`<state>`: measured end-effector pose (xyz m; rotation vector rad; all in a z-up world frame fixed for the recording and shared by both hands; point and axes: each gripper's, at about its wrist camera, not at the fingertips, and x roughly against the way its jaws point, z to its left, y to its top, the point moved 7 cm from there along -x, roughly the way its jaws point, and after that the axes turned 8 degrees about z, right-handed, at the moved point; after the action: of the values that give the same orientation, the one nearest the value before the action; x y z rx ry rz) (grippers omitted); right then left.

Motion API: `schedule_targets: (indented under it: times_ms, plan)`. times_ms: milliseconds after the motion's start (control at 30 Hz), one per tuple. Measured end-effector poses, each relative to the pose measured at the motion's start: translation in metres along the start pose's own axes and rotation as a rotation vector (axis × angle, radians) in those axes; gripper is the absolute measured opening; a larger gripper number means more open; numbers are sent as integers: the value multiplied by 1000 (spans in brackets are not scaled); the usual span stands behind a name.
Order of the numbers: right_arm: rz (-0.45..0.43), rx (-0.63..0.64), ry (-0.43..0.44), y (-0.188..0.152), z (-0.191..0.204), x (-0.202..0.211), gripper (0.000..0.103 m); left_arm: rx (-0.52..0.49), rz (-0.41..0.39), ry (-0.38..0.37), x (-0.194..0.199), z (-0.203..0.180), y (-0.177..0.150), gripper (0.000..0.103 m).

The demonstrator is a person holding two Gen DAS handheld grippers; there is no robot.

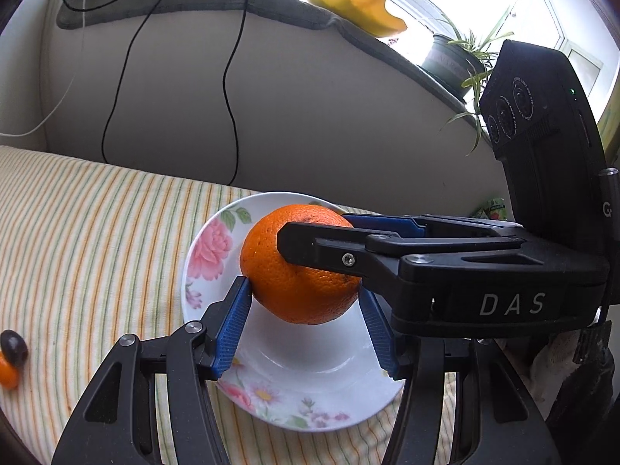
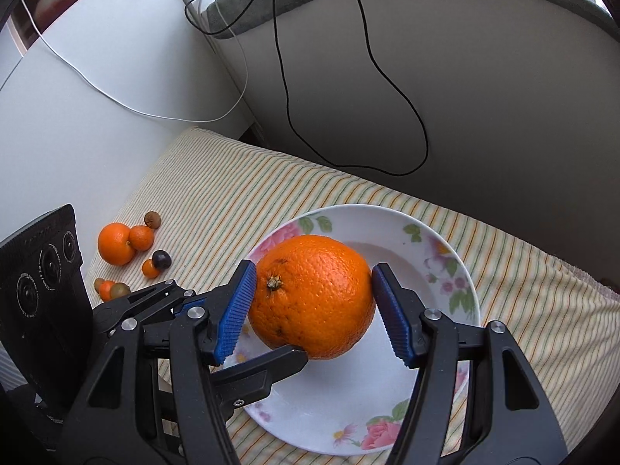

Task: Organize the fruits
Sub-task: 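Lift the large orange with the right gripper onto the white plate, then open the right gripper to release the orange and withdraw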

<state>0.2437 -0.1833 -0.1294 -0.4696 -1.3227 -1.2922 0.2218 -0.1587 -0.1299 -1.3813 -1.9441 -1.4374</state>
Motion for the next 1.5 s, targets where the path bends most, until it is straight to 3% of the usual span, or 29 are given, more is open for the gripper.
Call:
schedule_targets:
  times_ms: [300, 667, 800, 1267, 1500]
  plan:
    - [16, -13, -22, 0, -10, -8, 65, -13, 20, 20, -17, 0, 4, 56]
    - [19, -16, -22, 0, -12, -11, 66, -30, 21, 26, -11, -4, -1, 57]
    - [15, -6, -45, -1, -9, -10, 66, -57, 18, 60, -7, -8, -2, 57]
    - [-70, -3, -136, -1, -2, 16, 70, -34, -10, 61, 20, 3, -15, 58]
    - [-137, -18, -118, -9, 13, 25, 70, -3, -44, 78, 50, 21, -31, 58]
